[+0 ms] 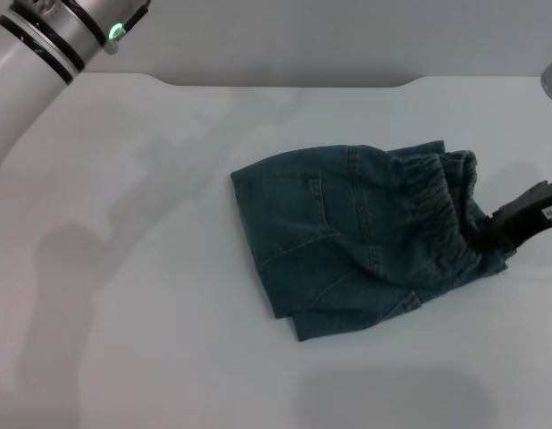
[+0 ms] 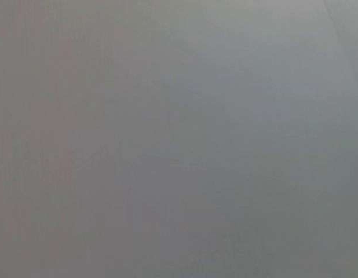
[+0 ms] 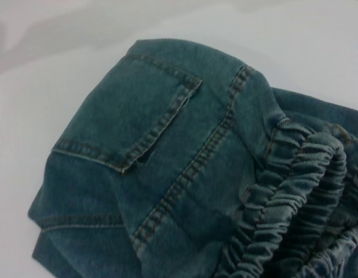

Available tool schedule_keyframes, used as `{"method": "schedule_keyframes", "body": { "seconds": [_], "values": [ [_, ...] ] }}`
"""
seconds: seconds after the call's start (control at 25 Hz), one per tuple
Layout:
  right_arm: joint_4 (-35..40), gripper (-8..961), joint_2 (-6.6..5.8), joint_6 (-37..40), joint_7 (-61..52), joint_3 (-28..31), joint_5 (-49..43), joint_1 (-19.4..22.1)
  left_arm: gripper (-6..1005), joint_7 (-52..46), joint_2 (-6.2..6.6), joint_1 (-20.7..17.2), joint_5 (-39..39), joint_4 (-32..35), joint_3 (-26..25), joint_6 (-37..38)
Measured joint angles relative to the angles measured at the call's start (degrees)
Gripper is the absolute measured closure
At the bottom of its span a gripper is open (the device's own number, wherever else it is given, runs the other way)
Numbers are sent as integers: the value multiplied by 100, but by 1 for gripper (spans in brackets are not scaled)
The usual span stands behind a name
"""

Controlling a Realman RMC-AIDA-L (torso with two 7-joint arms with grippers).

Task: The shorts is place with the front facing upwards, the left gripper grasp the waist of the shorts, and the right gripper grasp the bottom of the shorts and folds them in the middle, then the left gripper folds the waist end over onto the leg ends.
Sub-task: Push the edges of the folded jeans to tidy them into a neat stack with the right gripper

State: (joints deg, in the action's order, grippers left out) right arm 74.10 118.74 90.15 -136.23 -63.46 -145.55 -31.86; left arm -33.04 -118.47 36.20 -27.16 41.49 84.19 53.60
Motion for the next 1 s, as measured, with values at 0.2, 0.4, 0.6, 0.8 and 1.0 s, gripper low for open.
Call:
{"method": "schedule_keyframes", "body": {
  "seconds": [0.2,0.4,0.6,0.8,1.0],
  "values": [
    [183,614,0,367,0,84,1,49,334,-4,1,19,0,8,0,1],
    [253,615,0,535,0,149,6,72,334,-6,7,41,0,8,0,1],
    [254,613,7,696,0,75,62,38,334,-9,9,59,1,8,4,-17],
    [257,613,6,844,25,81,248,28,334,-10,7,60,1,8,11,-19],
    [270,614,0,948,36,76,271,18,334,-10,4,59,0,8,17,-22]
  ]
}}
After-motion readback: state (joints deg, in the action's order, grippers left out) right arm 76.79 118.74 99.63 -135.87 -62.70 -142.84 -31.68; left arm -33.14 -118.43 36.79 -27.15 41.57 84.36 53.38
